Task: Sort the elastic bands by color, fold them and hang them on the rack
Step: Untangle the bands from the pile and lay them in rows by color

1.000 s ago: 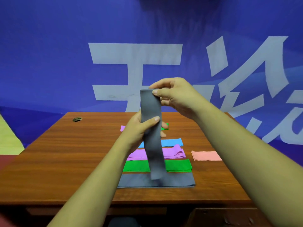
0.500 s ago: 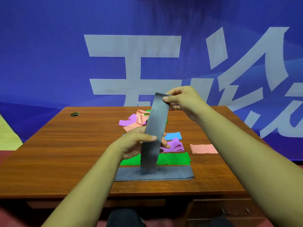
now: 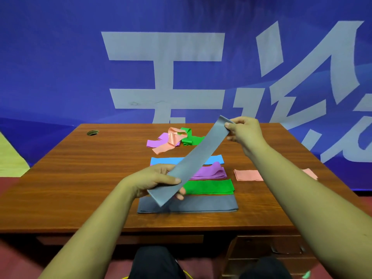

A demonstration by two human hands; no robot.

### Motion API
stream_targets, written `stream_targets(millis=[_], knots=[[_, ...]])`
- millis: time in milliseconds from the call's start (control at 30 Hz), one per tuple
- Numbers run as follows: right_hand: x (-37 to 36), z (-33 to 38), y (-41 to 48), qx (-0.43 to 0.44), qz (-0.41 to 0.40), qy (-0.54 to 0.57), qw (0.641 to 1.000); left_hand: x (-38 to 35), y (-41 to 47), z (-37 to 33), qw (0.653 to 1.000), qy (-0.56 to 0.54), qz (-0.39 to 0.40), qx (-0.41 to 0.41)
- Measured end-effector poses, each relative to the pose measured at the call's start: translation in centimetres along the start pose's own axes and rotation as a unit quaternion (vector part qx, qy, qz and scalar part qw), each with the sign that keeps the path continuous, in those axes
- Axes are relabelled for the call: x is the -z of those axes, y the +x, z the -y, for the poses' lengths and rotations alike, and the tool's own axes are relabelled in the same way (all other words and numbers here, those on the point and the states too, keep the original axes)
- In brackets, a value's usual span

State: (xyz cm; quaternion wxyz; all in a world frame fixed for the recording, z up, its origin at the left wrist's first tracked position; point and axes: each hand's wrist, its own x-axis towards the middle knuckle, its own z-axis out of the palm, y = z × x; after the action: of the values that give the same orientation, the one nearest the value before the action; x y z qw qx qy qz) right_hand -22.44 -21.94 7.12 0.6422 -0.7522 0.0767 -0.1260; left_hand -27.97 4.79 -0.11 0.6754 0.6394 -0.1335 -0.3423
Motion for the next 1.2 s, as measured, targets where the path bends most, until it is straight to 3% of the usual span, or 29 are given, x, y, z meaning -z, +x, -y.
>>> stream_targets(millis=[267, 467, 700, 900, 1200], knots=[[1.4, -4.9, -1.7, -0.061, -0.057, 0.042, 0.996, 2.9, -1.8, 1.8, 0.986, 0.017, -0.167, 0.011], [1.7, -9.0, -5.2, -0.125, -0.039, 0.019, 0.991, 4.2, -3.0, 4.0, 0.952, 0.045, -0.302, -0.016], [2.2, -12.6, -8.8, -0.139, -0.025, -0.095, 0.985, 4.4, -4.0, 7.0, 0.925, 0.114, -0.363, -0.011], [2.5, -14.1, -9.8, -0.091, -0.026, -0.233, 0.968, 3.5, -3.7, 8.2, 0.888, 0.242, -0.391, 0.001], [1.8, -15.1, -10.7, -0.051, -0.051, -0.263, 0.962, 3.3, -3.7, 10.5, 0.833, 0.318, -0.453, -0.003]])
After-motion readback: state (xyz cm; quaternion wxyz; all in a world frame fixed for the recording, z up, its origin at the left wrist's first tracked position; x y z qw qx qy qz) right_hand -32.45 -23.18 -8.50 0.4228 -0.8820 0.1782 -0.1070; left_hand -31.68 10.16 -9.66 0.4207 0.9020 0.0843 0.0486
